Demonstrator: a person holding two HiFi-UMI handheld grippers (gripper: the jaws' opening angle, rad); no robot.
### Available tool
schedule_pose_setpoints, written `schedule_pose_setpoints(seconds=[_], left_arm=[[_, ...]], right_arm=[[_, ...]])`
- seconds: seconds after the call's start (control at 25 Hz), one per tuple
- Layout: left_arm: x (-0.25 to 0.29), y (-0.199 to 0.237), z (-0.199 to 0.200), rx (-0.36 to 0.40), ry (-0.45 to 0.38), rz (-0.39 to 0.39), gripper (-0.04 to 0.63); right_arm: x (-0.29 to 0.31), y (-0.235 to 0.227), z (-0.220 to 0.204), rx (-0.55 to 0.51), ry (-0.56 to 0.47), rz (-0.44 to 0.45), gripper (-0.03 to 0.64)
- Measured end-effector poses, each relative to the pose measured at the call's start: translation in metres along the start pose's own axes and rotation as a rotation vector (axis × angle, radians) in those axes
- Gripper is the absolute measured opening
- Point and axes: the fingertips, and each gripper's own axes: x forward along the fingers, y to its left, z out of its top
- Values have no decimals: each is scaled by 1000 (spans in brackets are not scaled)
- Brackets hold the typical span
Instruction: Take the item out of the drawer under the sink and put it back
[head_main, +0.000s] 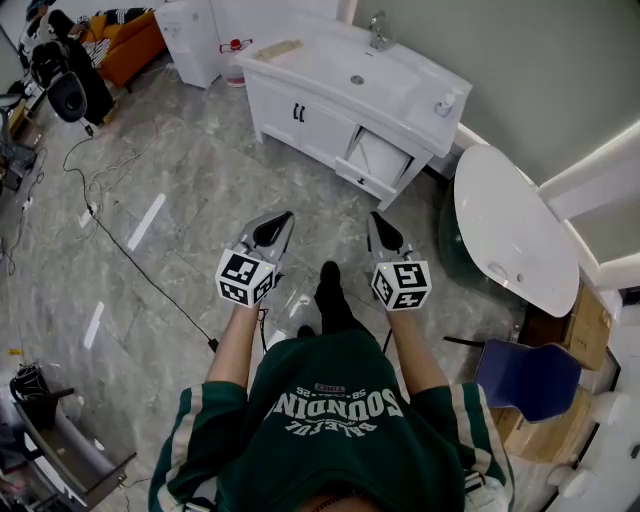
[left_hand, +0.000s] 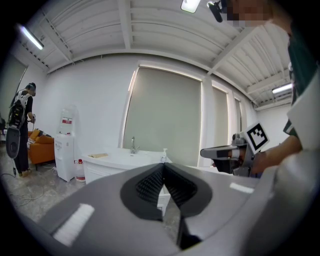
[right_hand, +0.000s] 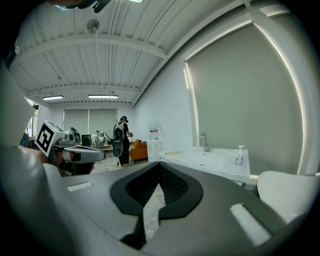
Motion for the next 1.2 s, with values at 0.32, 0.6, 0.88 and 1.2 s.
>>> schedule_pose_setpoints(seconds=[0.32,0.6,0.88,1.2], left_arm=[[41,46,0,8,10,17,51],[111,110,14,11,31,31,51],[218,184,39,5,50,36,51],[328,239,70,18,66,2,51]], right_arm=[[65,-28,-8,26,13,13,2],[161,-74,-4,57,45,12,2],[272,-143,20,46,76,1,2],[370,-216,65,52,47,-9,2]])
